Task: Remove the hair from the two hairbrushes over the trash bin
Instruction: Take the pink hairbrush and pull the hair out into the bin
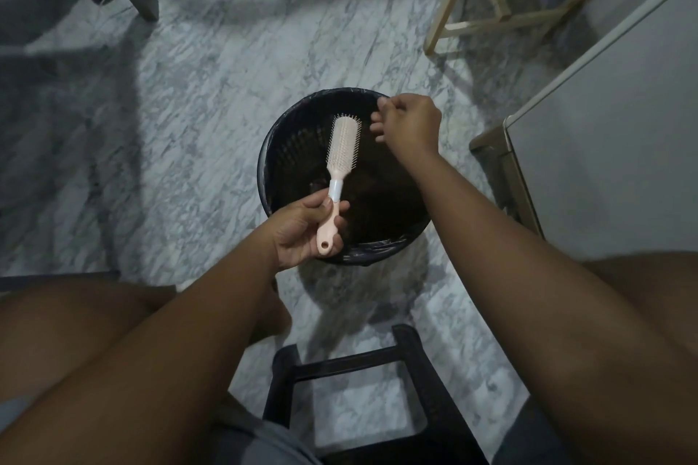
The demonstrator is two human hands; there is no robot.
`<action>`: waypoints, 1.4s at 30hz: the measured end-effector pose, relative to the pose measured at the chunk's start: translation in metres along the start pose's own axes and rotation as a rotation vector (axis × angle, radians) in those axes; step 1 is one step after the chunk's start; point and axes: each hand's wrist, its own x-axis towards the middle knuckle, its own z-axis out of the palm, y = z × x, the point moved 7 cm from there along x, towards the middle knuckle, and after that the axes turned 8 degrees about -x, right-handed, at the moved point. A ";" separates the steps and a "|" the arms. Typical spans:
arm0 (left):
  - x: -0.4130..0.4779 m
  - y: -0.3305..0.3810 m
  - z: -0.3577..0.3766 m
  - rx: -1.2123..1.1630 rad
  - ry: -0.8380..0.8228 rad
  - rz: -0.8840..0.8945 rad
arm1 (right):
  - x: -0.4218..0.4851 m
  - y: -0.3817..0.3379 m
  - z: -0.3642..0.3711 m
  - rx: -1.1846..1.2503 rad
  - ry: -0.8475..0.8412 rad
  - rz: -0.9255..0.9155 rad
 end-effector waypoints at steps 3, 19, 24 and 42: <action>-0.001 0.002 -0.003 -0.014 0.013 0.020 | -0.008 0.001 0.008 -0.021 -0.096 -0.073; -0.010 0.007 0.019 -0.020 0.011 -0.001 | -0.035 0.009 0.004 -0.036 -0.364 0.006; -0.015 0.009 0.027 -0.017 -0.103 -0.077 | -0.043 0.004 -0.001 -0.042 -0.462 -0.117; -0.004 0.009 0.022 0.176 0.117 -0.062 | -0.037 0.035 0.009 -0.470 -0.270 -0.062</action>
